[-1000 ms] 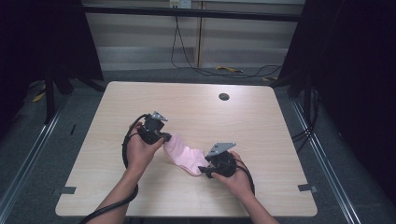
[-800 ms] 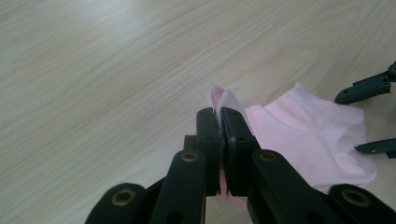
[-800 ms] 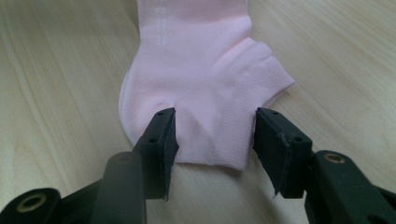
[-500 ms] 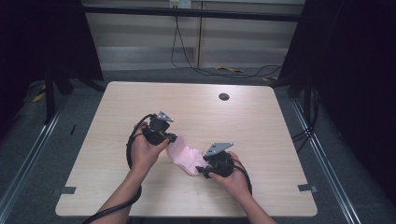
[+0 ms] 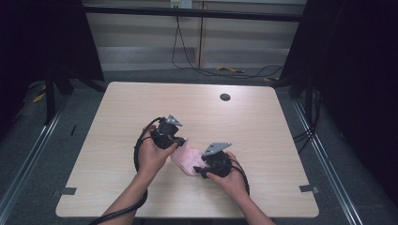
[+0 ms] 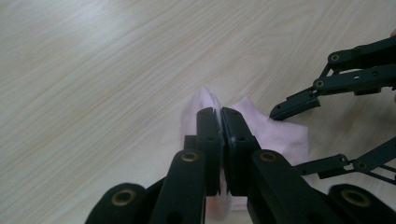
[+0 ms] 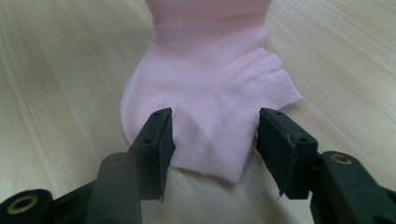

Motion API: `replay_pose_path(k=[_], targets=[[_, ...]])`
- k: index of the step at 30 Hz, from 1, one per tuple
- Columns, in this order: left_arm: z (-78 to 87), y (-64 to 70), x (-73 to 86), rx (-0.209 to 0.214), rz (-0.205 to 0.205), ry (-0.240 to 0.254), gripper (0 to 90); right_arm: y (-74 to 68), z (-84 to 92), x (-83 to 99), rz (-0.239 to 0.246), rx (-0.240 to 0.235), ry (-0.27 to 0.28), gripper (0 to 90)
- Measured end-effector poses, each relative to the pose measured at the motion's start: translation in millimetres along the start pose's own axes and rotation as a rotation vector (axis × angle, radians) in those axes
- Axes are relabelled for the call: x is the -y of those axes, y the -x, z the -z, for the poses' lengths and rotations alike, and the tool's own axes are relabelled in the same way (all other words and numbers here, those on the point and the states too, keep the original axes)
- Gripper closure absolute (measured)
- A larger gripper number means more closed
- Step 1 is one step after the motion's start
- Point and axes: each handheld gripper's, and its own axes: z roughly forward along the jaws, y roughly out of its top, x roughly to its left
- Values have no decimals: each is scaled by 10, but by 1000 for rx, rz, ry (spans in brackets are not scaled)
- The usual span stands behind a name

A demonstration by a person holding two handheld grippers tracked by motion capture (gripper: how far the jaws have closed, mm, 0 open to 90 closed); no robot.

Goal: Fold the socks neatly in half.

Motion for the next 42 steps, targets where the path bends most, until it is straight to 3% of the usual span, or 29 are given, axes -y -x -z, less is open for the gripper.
replay_pose_path(k=[16,24,29,42], targets=[[-51,41,16,5,-6,-5,871,-7,-86,-84,-7,28,3,426],[-53,17,39,1,-6,-9,871,6,34,-89,-5,17,8,392],[-56,25,44,-4,-9,-13,871,-20,101,-49,9,5,4,385],[-80,57,49,7,-7,-20,870,-20,83,85,1,10,-16,388]])
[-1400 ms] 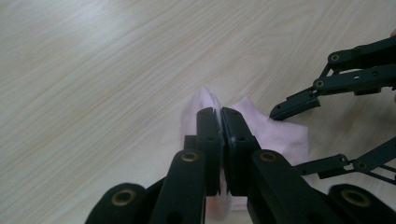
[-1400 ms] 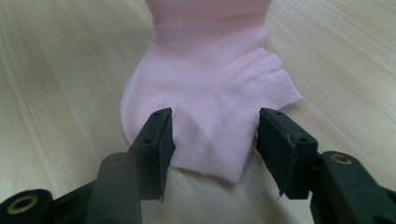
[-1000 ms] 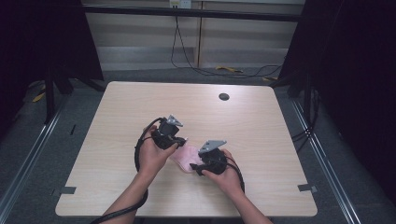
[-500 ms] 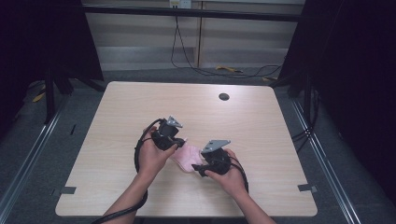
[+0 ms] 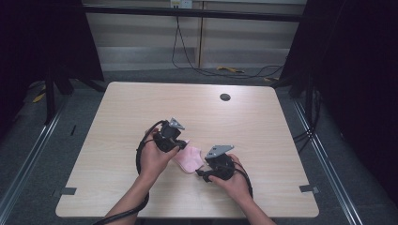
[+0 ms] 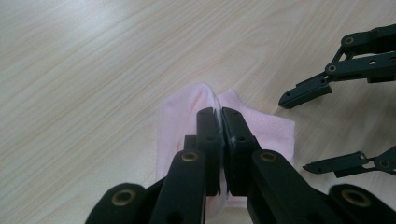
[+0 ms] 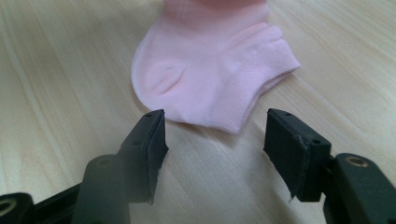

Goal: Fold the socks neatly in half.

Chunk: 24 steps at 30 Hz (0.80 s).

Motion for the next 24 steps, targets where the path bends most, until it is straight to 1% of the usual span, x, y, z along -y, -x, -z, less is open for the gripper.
replay_pose_path(k=[7,9,11,12,13,15,20,21,23,24], targets=[[-13,31,3,15,-2,1,870,0,-39,-7,2,12,10,389],[-20,48,1,15,-6,-3,870,-3,-52,-17,-5,13,9,388],[-30,66,-1,19,-7,1,870,-3,-65,-24,-1,18,14,389],[-30,74,-2,19,-7,-2,870,-6,-69,-27,-10,17,14,390],[-32,76,-6,26,-13,-4,870,-5,-73,-29,-10,15,16,390],[-44,88,-8,27,-17,-6,870,-2,-77,-30,-7,15,18,390],[-110,141,5,39,-16,-15,870,-1,-77,-31,-10,18,17,391],[-120,145,4,39,-30,-23,870,-1,-78,-31,-10,18,18,391],[-147,169,3,39,-29,-26,869,-3,-78,-29,-7,16,19,393],[-162,180,2,46,-31,-29,869,-3,-77,-28,-7,17,19,393]])
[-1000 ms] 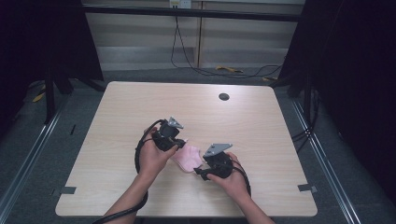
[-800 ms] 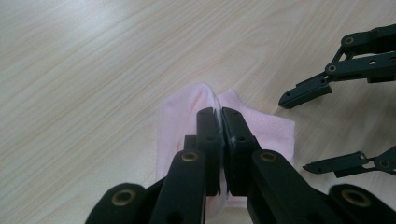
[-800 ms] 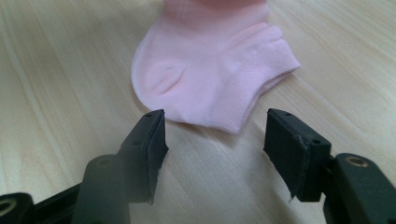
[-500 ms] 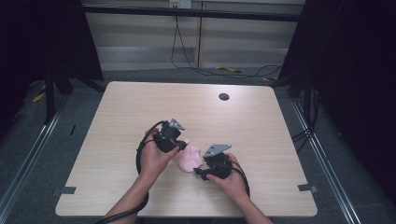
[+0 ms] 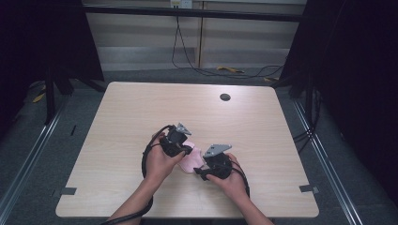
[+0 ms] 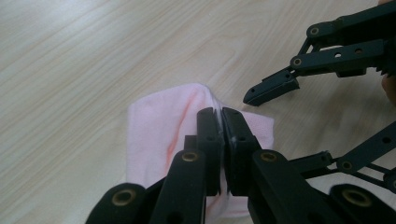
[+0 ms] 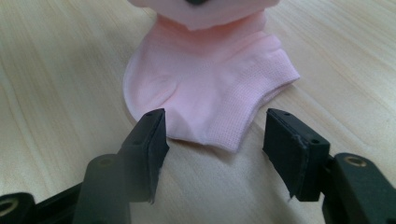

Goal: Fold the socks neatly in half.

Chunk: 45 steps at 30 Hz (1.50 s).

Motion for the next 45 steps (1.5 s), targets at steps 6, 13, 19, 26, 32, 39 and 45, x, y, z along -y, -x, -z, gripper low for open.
replay_pose_path(k=[6,13,19,26,32,39,45], targets=[[-70,48,-12,9,-12,-12,868,0,-1,1,0,-1,1,394],[-112,94,-17,15,-16,-16,868,0,-5,3,-3,1,6,397],[-169,101,4,21,-14,-24,866,-3,-5,9,-2,2,11,400],[-194,117,2,25,-23,-28,863,-4,-3,20,0,4,18,402],[-197,121,3,28,-22,-29,857,-3,-3,21,0,4,18,402],[-212,139,11,39,-12,-30,839,-1,-2,32,-5,6,24,398],[-215,134,11,42,-16,-34,832,2,-5,47,-6,2,40,396]])
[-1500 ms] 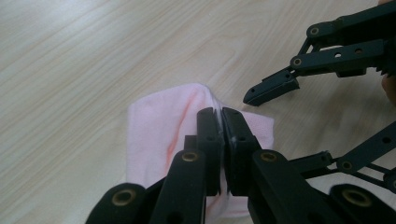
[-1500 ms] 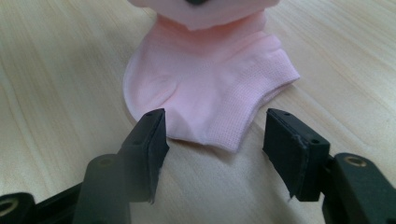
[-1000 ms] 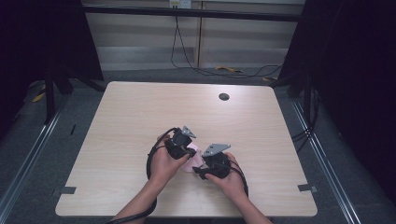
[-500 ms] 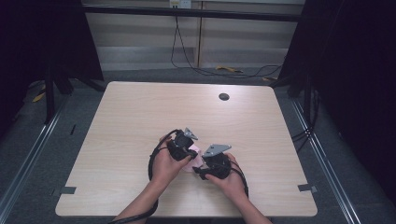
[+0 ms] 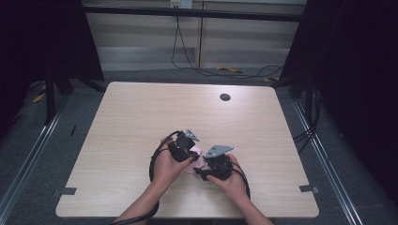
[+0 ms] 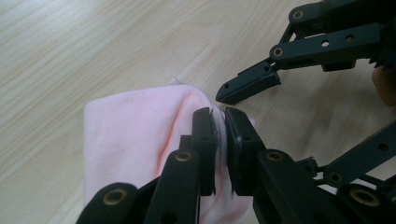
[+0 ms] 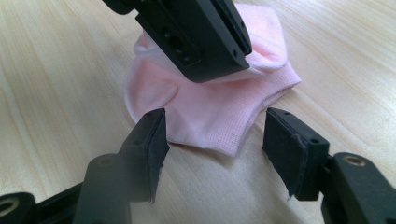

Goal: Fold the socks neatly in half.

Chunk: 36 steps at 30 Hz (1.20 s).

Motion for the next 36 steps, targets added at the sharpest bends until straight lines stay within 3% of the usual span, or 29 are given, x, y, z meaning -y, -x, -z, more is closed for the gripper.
replay_pose_path(k=[12,21,29,36], targets=[[26,13,-4,8,1,0,814,-1,2,13,-2,0,7,395],[87,22,-26,14,8,33,770,-1,1,21,-1,2,15,395],[197,-7,-68,2,11,79,745,0,-1,26,-3,2,22,395],[199,-168,-24,-54,35,72,746,-1,-1,27,-1,3,22,395]])
